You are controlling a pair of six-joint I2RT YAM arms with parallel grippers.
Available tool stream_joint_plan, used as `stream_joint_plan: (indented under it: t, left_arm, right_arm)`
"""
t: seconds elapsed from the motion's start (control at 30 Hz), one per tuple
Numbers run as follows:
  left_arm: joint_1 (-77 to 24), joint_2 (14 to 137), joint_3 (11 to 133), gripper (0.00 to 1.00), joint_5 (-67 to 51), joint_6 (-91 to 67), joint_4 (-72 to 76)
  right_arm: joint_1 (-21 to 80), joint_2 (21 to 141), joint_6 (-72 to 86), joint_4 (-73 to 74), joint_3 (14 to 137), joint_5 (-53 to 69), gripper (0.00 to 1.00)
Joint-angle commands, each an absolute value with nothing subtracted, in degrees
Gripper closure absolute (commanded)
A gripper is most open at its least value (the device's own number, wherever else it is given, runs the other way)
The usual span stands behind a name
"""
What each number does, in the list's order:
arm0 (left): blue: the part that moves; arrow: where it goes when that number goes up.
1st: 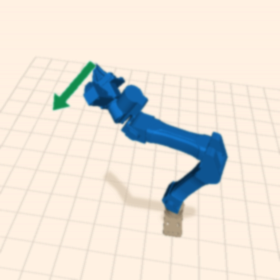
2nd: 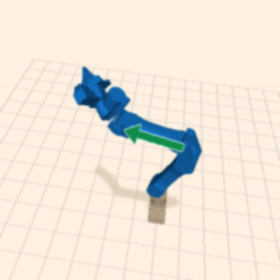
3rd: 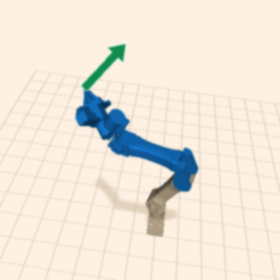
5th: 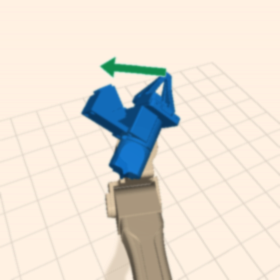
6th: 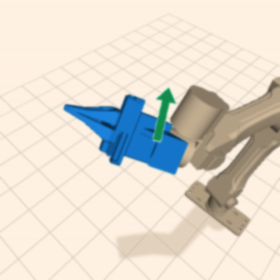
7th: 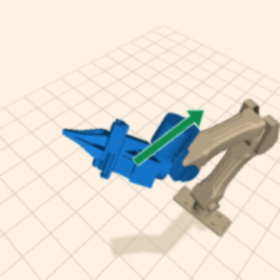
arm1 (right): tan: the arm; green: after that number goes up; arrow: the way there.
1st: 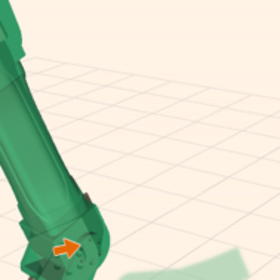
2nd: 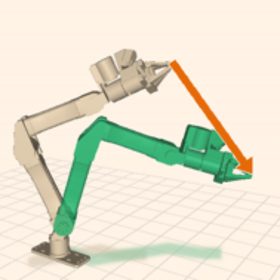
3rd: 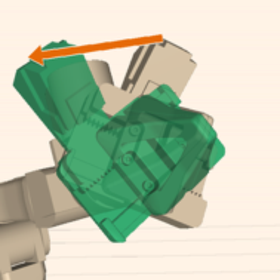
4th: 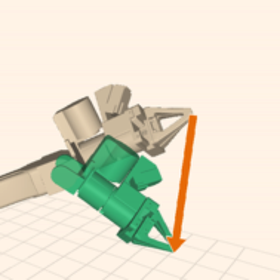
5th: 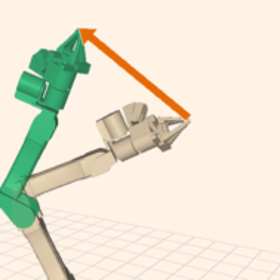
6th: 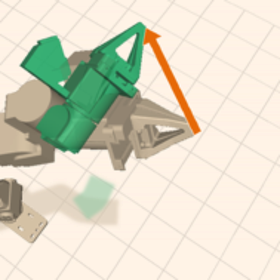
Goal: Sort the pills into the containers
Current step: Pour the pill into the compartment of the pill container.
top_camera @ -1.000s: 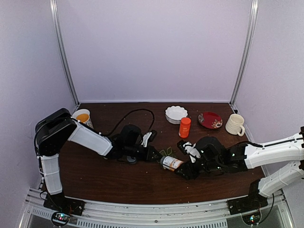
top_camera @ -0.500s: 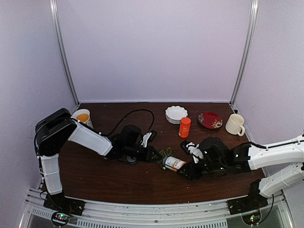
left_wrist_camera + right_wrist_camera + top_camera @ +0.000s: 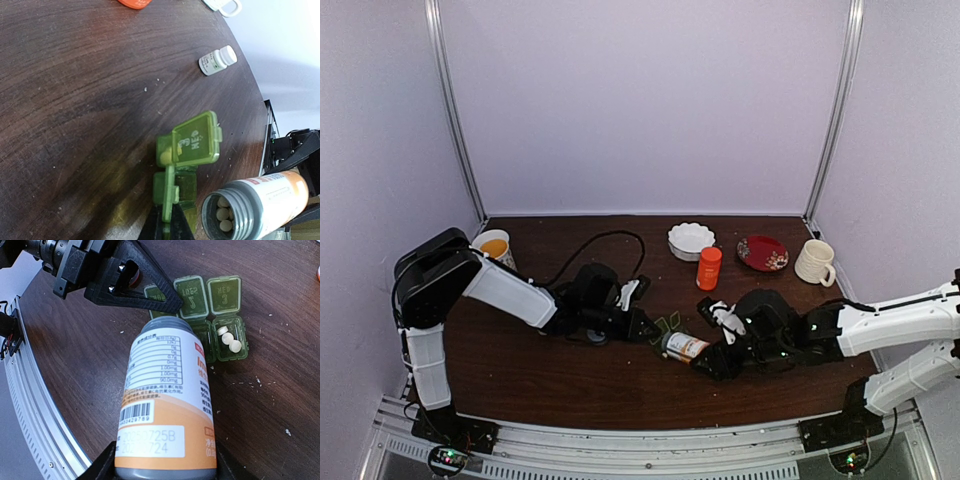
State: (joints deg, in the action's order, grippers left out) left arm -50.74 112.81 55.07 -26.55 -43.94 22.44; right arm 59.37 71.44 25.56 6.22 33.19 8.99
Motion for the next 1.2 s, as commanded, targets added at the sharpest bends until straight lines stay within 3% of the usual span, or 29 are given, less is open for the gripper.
stream_joint_plan:
  t: [0.0, 0.13, 0.23, 0.4, 0.5, 0.63, 1.17]
  left_arm:
    - [-51.1, 112.5, 56.1, 1.0, -26.4, -42.7, 24.2]
    - [-51.1, 112.7, 56.2, 1.0, -26.5, -42.8, 24.2]
    - [-51.1, 112.8, 56.2, 1.0, -26.4, -42.9, 24.1]
    - [-51.1, 113.0, 56.4, 1.0, -26.6, -42.9, 23.9]
    - [-51.1, 113.1, 56.3, 1.0, -26.5, -43.0, 24.1]
    - [-51.1, 113.1, 56.4, 1.0, -26.7, -43.0, 24.1]
    - [-51.2, 113.0, 56.6, 0.99, -26.6, -43.0, 23.7]
  right_arm:
    - [59.0, 72.4, 24.6, 9.1, 35.9, 8.4, 1.0]
    - [59.0, 70.2, 26.9, 1.4, 32.1, 10.0, 1.0]
    - [58.9, 73.8, 24.8, 9.5, 36.7, 9.6, 1.0]
    - [58.9, 70.2, 27.6, 0.8, 31.7, 10.3, 1.0]
    - [58.8, 74.6, 24.7, 9.2, 36.3, 10.3, 1.0]
    - [58.8, 71.7, 27.3, 0.7, 32.2, 12.4, 1.0]
    - [58.8, 67.4, 26.2, -3.1, 28.6, 11.3, 1.0]
